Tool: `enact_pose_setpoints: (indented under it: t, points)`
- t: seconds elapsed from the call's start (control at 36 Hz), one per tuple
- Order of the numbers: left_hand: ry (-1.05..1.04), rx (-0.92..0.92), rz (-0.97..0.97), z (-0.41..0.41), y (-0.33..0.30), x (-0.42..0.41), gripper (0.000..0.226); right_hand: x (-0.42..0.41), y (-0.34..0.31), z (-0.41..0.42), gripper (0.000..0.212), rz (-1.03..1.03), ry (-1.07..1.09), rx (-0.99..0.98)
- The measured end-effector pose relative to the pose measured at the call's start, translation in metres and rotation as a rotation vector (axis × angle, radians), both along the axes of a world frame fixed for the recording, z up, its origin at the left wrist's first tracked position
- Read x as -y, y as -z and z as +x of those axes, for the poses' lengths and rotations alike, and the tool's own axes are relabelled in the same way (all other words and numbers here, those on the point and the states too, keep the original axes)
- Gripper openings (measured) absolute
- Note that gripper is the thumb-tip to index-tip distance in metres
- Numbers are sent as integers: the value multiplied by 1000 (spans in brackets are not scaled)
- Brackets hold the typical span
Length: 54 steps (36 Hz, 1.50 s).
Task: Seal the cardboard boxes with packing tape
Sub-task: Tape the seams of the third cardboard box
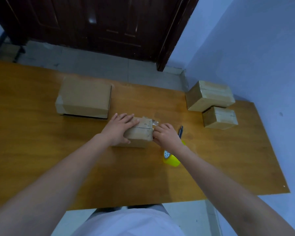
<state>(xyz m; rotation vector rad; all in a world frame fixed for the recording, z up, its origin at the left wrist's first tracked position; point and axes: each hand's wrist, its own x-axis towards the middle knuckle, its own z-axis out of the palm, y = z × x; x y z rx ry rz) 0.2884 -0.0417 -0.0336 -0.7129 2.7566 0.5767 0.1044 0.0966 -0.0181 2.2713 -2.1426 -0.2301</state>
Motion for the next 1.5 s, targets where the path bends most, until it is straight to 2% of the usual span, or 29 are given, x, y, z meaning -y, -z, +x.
enact_pose_setpoints:
  t: [0.08, 0.17, 0.22, 0.31, 0.36, 0.42, 0.47, 0.5, 0.53, 0.58, 0.64, 0.69, 0.78, 0.89, 1.03, 1.11, 1.17, 1.25, 1.36, 1.5]
  points:
    - [12, 3, -14, 2, 0, -2, 94, 5, 5, -5, 36, 22, 29, -9]
    - [12, -10, -26, 5, 2, -4, 94, 17, 3, -2, 31, 80, 68, -23]
    - [11, -24, -34, 6, 5, -5, 94, 25, -2, 0, 23, 203, 119, 9]
    - [17, -38, -14, 7, 9, -4, 95, 30, -4, -1, 27, 373, 256, -12]
    - [4, -80, 68, 9, 10, -1, 94, 30, -1, -3, 22, 352, 362, 40]
    - [-99, -215, 289, 11, 2, -2, 87, 29, -1, -4, 27, 288, 495, 113]
    - [-327, -420, 509, 14, -10, -4, 77, 27, 0, -5, 30, 208, 608, 225]
    - [-458, -506, 563, 15, -15, -5, 72, 26, 0, -5, 25, 172, 664, 311]
    - [-574, -575, 565, 16, -18, -7, 66, 25, 0, -6, 21, 138, 722, 410]
    - [-745, -661, 440, 17, -18, -11, 51, 24, -1, -6, 24, 79, 829, 595]
    - [-892, -638, 283, 17, -13, -17, 39, 26, -4, -1, 31, 62, 914, 754]
    - [-1031, -514, 293, 15, -8, -23, 42, 30, -11, 10, 40, 77, 979, 924]
    - [-1041, -401, 457, 12, -2, -32, 45, 33, -19, 27, 52, 133, 1027, 1094]
    - [-1035, -467, 499, 11, -5, -36, 40, 29, -15, 32, 63, 62, 1091, 1161]
    - [-1012, -609, 556, 11, -19, -32, 35, 10, -30, 26, 30, -209, 1110, 1435]
    - [-952, -666, 528, 14, -21, -34, 29, 2, -27, 19, 25, -327, 1031, 1377]
    - [-920, -699, 503, 16, -18, -35, 23, -2, -23, 17, 23, -328, 1012, 1328]
    - [-914, -745, 500, 18, -11, -40, 42, -6, -21, 22, 23, -319, 1016, 1308]
    - [-940, -691, 465, 15, 4, -48, 60, -2, -7, 37, 52, -320, 1021, 1277]
    - [-976, -608, 558, 12, 27, -51, 64, -5, 15, 53, 47, -146, 1110, 1228]
